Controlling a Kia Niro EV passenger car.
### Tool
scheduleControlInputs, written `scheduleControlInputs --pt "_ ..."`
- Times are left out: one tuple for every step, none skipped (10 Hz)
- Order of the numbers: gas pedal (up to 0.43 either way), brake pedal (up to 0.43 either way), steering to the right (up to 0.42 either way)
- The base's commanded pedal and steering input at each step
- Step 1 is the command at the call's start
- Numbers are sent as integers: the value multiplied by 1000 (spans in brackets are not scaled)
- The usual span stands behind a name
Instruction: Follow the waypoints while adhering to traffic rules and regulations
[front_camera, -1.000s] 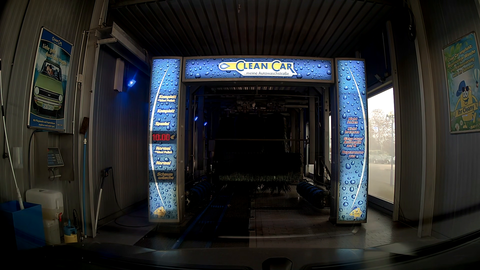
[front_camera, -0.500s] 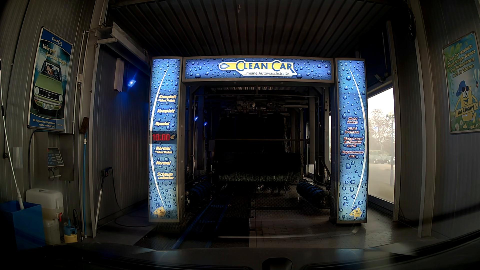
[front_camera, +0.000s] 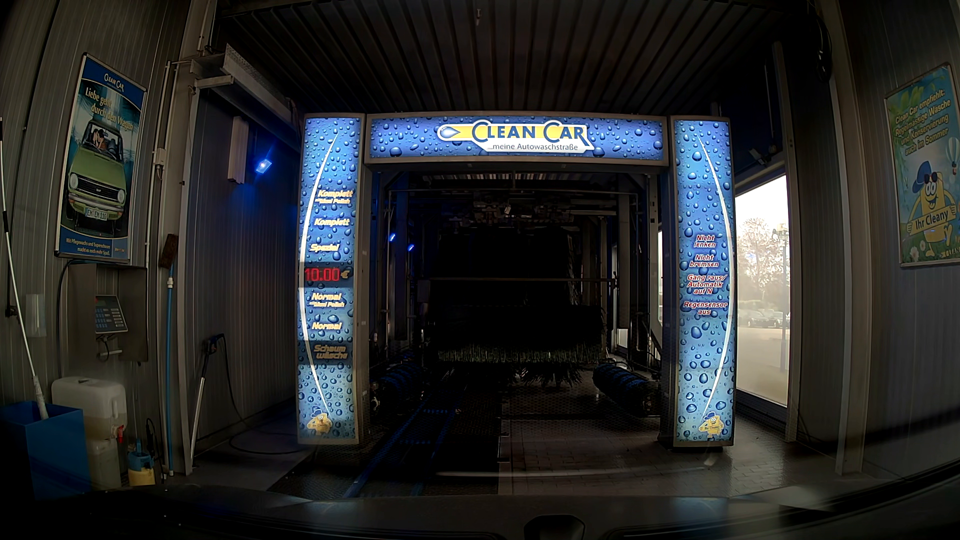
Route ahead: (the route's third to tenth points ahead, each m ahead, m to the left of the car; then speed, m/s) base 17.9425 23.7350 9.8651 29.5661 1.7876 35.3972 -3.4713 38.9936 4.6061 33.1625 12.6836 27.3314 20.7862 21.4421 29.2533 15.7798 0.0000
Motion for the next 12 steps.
scheduleControlInputs --pt "0 0 -14" --pt "0 0 -14" --pt "0 0 -15" --pt "0 0 -15" --pt "0 0 -14" --pt "0 0 -14" --pt "0 0 -14" --pt "0 0 -14" --pt "0 0 -15" --pt "0 0 -14" --pt "0 0 -14" --pt "0 0 -15"
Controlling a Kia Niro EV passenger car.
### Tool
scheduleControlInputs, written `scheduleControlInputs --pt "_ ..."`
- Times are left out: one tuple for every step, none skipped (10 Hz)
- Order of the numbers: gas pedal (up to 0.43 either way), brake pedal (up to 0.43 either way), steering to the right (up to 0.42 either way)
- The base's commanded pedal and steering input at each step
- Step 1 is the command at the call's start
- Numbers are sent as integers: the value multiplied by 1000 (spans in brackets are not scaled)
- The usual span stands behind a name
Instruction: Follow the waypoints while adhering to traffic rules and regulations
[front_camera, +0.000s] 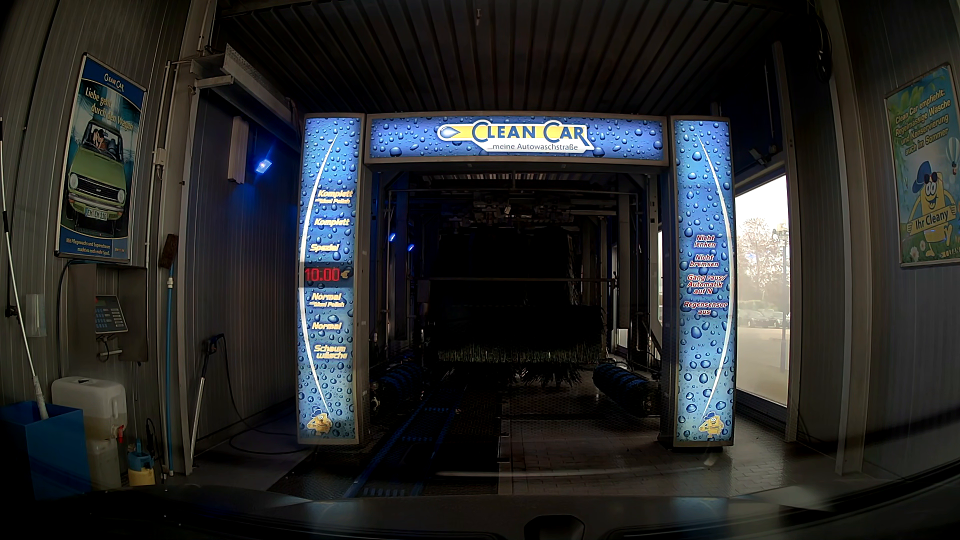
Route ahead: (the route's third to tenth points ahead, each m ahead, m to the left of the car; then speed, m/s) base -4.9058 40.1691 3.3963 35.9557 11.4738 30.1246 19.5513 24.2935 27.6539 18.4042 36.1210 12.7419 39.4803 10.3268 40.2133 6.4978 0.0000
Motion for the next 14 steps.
scheduleControlInputs --pt "0 0 -14" --pt "0 6 -15" --pt "0 0 -14" --pt "0 0 -14" --pt "0 0 -15" --pt "0 0 -14" --pt "0 0 -14" --pt "0 0 -14" --pt "0 0 -14" --pt "0 0 -14" --pt "0 0 -14" --pt "0 0 -15" --pt "0 0 -14" --pt "0 0 -14"
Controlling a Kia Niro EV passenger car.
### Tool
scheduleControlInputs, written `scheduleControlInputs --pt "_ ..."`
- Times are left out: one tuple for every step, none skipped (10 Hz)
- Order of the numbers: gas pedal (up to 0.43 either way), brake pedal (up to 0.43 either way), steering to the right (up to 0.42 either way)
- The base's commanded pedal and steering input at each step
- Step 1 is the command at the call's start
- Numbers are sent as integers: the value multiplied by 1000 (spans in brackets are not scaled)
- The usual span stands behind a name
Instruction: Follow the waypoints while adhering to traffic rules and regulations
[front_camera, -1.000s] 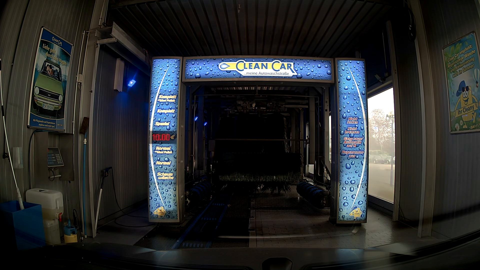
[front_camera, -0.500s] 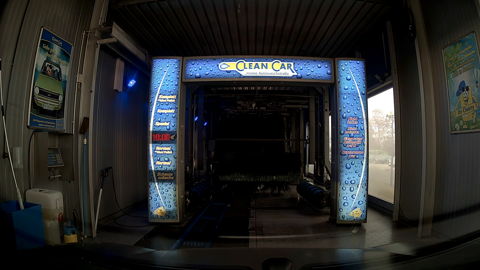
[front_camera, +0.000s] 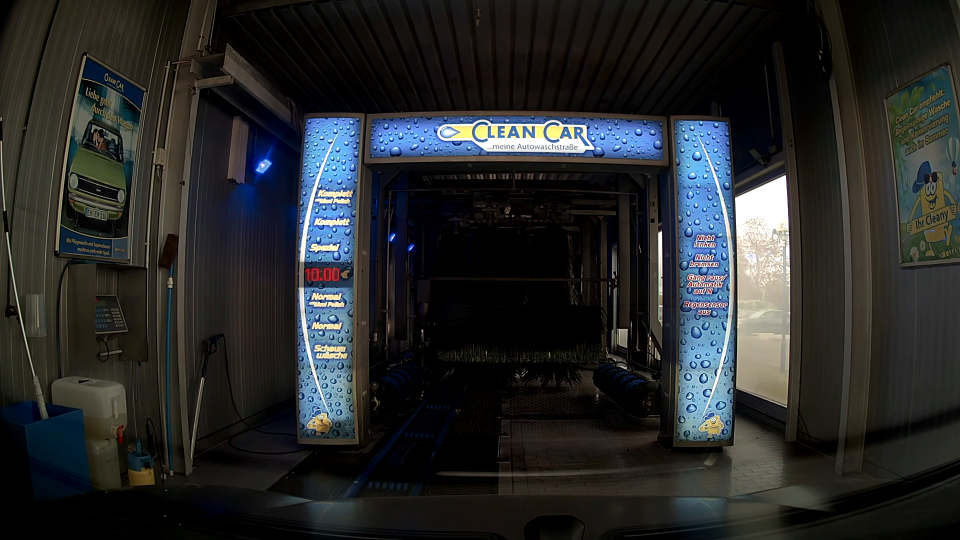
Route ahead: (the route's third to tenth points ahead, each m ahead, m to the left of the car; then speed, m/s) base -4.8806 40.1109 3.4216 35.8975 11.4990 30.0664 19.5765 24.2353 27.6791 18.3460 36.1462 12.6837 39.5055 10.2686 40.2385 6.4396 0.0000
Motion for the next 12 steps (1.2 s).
scheduleControlInputs --pt "0 6 -15" --pt "0 0 -15" --pt "0 0 -14" --pt "0 0 -15" --pt "0 6 -14" --pt "0 0 -14" --pt "0 0 -14" --pt "0 0 -14" --pt "0 0 -15" --pt "0 0 -14" --pt "0 0 -14" --pt "0 6 -14"
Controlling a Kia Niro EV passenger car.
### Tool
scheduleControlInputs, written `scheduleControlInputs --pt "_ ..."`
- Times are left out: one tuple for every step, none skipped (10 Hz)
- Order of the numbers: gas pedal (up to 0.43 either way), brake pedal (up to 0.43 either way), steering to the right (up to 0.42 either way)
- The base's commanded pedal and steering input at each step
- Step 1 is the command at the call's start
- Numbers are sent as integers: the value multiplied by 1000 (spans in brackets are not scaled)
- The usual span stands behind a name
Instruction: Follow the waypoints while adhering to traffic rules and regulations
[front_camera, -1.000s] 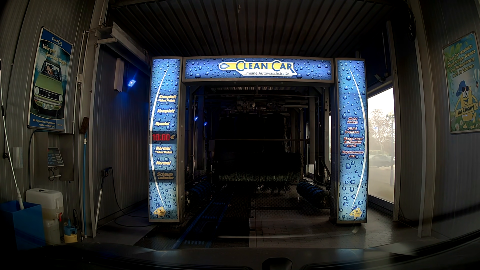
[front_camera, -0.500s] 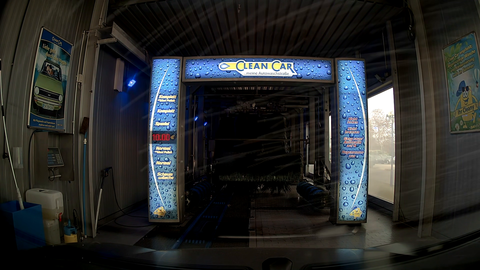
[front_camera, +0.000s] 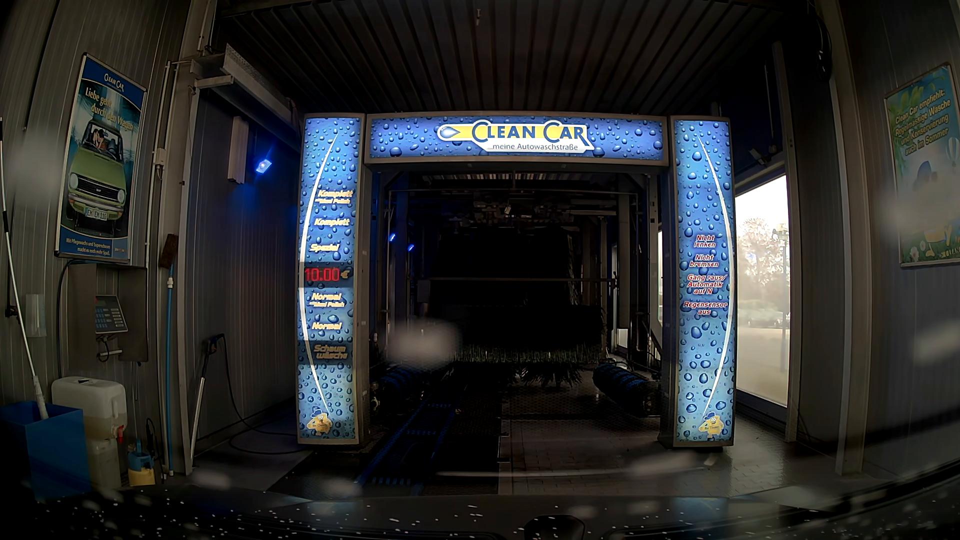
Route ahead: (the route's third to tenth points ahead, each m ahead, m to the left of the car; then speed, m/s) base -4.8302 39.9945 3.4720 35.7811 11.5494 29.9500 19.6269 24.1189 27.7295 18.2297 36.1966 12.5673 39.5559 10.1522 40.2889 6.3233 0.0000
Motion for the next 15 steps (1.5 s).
scheduleControlInputs --pt "0 0 -15" --pt "0 0 -14" --pt "0 0 -15" --pt "0 6 -15" --pt "0 0 -14" --pt "0 0 -14" --pt "0 0 -14" --pt "0 0 -14" --pt "0 0 -14" --pt "0 0 -14" --pt "0 0 -14" --pt "0 0 -14" --pt "0 0 -14" --pt "0 0 -14" --pt "0 0 -14"
